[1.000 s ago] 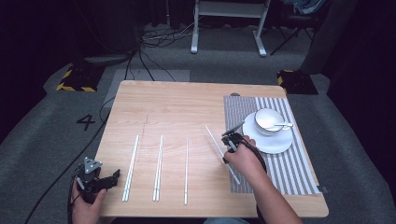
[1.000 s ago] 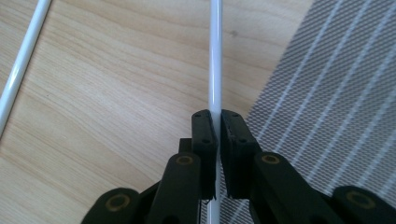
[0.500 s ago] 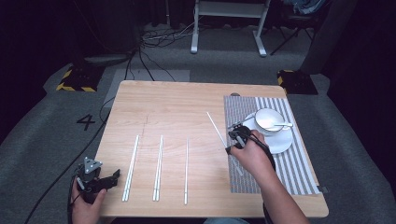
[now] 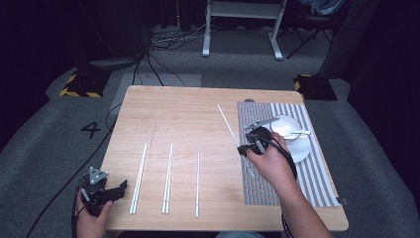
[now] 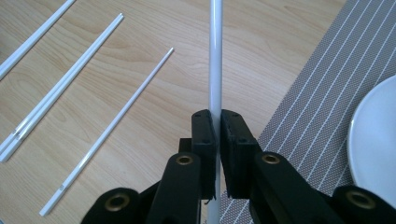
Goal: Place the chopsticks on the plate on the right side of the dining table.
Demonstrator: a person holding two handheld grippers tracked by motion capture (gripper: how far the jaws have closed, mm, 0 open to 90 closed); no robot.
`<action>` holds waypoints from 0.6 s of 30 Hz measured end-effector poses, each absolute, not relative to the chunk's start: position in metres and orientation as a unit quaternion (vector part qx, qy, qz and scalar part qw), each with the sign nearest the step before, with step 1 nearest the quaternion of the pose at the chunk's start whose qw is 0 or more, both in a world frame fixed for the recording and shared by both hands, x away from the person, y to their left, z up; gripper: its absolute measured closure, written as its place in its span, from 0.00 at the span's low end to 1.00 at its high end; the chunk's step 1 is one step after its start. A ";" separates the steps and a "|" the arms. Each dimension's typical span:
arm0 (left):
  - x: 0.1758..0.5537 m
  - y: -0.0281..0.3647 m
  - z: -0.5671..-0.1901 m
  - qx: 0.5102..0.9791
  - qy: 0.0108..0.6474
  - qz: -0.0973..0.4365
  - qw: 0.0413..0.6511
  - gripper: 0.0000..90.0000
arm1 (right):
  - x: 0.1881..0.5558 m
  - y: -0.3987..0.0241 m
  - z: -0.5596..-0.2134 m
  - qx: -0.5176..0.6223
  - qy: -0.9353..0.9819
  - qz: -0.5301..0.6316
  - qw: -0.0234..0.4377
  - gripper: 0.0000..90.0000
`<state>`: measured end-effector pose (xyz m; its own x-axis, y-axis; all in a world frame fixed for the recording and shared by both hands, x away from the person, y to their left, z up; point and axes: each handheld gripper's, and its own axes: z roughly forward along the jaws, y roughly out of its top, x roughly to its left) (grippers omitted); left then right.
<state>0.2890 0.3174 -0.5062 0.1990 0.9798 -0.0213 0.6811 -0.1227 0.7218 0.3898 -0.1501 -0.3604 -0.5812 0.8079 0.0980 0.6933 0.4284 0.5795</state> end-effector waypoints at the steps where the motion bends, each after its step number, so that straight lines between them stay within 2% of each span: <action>1: 0.289 0.317 -0.506 0.709 0.585 0.241 0.310 0.18 | 0.390 -0.152 -0.359 0.444 0.840 0.295 0.100 0.94; 18: 0.289 0.318 -0.506 0.710 0.585 0.241 0.310 0.18 | 0.393 -0.195 -0.343 0.429 0.845 0.290 0.133 0.94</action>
